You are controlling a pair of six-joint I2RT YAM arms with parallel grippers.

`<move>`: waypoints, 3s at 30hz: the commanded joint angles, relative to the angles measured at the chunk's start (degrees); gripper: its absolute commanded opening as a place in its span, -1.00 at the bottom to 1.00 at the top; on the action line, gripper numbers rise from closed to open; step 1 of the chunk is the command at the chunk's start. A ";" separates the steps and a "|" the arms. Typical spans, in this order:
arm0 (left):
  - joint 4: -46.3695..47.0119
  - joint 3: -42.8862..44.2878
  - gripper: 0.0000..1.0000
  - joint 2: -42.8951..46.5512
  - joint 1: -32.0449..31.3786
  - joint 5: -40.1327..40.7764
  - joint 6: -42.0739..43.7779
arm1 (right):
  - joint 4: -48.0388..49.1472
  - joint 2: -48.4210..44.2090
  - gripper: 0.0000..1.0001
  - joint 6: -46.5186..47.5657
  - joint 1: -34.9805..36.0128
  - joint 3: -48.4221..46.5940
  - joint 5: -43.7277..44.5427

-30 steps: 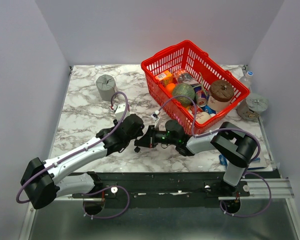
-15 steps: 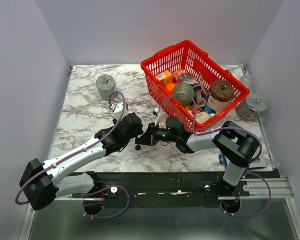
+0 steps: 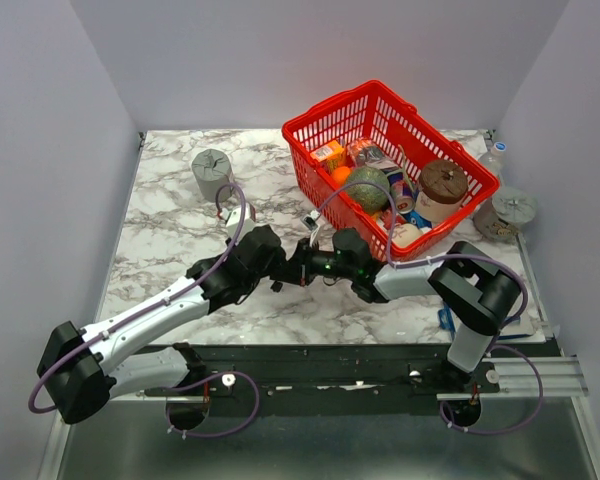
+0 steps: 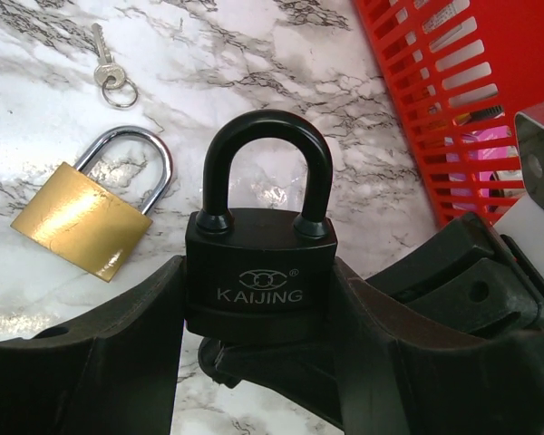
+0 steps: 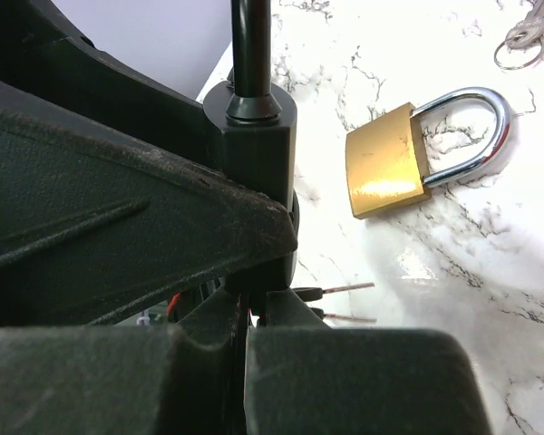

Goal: Unlock with the key

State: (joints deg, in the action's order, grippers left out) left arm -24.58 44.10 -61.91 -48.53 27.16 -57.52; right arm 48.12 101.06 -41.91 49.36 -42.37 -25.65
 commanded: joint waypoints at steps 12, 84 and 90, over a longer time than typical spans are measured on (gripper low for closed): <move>-3.30 -0.59 -1.00 2.23 -3.41 -17.93 3.98 | 9.63 -5.34 -0.99 4.21 -4.01 -4.83 14.23; 15.00 -4.72 0.64 18.23 -2.71 -23.21 15.68 | 5.93 -21.43 -0.99 7.19 -4.01 1.50 -2.13; 15.26 -4.37 0.80 16.65 -2.62 -20.57 14.89 | 6.90 -21.43 -0.99 7.54 -4.10 2.20 -1.69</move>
State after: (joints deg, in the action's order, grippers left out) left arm -9.50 38.79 -44.75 -51.03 6.52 -41.36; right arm 46.54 81.84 -36.29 45.36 -39.72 -29.98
